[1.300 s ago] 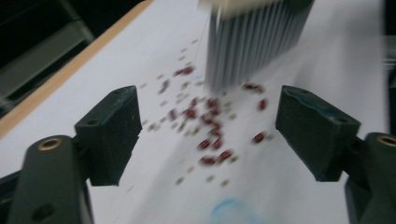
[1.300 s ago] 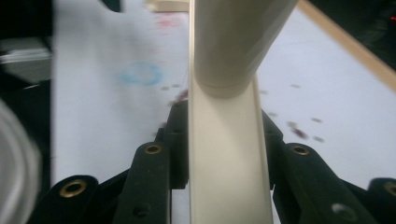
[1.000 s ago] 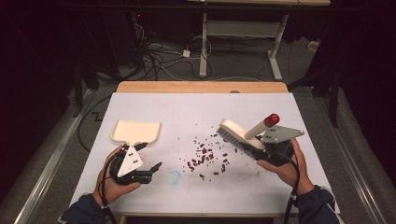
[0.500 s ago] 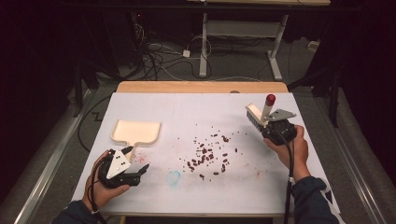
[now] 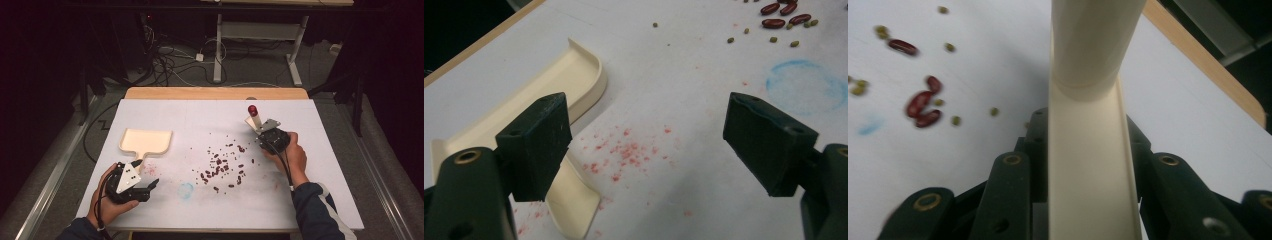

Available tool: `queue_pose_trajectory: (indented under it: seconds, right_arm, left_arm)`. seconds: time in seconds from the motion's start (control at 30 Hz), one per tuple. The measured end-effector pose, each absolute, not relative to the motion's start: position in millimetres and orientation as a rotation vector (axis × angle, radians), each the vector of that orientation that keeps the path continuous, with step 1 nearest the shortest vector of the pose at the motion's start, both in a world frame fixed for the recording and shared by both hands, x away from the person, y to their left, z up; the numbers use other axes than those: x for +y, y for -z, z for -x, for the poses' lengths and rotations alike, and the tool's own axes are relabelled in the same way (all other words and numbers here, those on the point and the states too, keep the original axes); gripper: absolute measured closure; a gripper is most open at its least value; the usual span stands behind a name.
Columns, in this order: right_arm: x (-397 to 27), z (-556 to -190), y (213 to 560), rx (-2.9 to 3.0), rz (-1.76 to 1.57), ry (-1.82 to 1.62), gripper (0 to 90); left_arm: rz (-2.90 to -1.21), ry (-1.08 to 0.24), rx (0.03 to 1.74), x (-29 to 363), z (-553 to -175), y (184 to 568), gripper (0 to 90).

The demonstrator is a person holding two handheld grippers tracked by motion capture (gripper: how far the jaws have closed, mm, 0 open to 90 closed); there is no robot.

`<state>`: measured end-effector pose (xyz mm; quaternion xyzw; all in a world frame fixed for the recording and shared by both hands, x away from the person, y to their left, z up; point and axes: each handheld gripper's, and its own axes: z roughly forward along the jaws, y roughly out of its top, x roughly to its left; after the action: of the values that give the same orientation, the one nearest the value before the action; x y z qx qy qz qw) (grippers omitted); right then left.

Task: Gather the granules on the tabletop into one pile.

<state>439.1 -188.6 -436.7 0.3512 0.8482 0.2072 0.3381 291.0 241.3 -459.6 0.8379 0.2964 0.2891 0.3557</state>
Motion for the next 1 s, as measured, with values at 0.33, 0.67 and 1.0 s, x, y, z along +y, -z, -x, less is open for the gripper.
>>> queue_pose_trajectory:
  seconds: [0.33, 0.67, 1.0]
  right_arm:
    - [-152.0, -414.6, 435.8, 2.325, -0.775, -0.666, 67.9]
    - [-125.1, -388.5, 431.7, 2.405, -0.645, -0.709, 67.9]
    - [-144.7, -399.8, 412.6, 2.326, -0.655, -0.756, 67.9]
  left_arm:
    - [-2.176, -0.744, 0.744, 238.7, -288.0, 458.5, 18.7]
    - [-2.176, -0.739, 0.736, 239.3, -286.3, 457.5, 18.7]
    - [-2.170, -0.716, 0.734, 237.2, -287.4, 457.2, 18.7]
